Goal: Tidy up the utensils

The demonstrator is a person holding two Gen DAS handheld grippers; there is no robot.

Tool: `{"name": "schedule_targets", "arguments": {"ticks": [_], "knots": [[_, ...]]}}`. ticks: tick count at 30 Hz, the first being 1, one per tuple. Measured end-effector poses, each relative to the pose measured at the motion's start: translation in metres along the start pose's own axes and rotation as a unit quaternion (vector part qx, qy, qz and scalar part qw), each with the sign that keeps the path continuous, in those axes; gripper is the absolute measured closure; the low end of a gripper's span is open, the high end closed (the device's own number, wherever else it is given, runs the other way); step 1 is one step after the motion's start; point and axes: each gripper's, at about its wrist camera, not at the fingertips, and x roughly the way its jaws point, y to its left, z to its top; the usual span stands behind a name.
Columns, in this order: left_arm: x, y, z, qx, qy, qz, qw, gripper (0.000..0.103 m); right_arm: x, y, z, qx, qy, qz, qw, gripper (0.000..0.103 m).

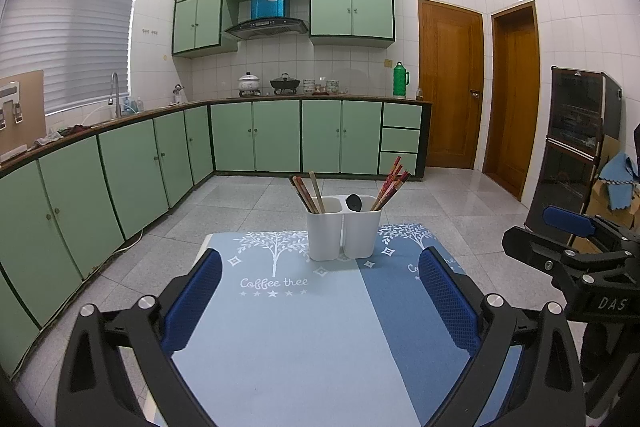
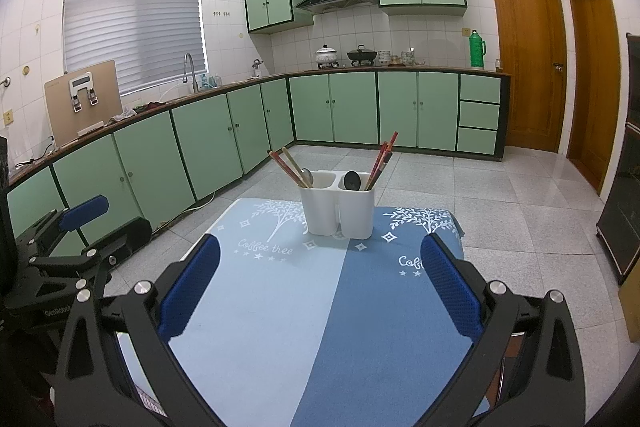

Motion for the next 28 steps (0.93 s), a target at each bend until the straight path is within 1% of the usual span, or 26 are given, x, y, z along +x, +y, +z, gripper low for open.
{"name": "schedule_targets", "arguments": {"ticks": [16, 28], "knots": [[0.007, -0.001, -0.002, -0.002, 0.007, 0.0, 1.0, 0.006, 0.013, 0.006, -0.002, 0.006, 0.009, -0.001, 1.0, 0.006], [0.01, -0.004, 0.0, -0.004, 0.015, 0.005, 0.9999, 0.006, 0.016, 0.002, -0.003, 0.01, 0.011, -0.001, 1.0, 0.006]]}}
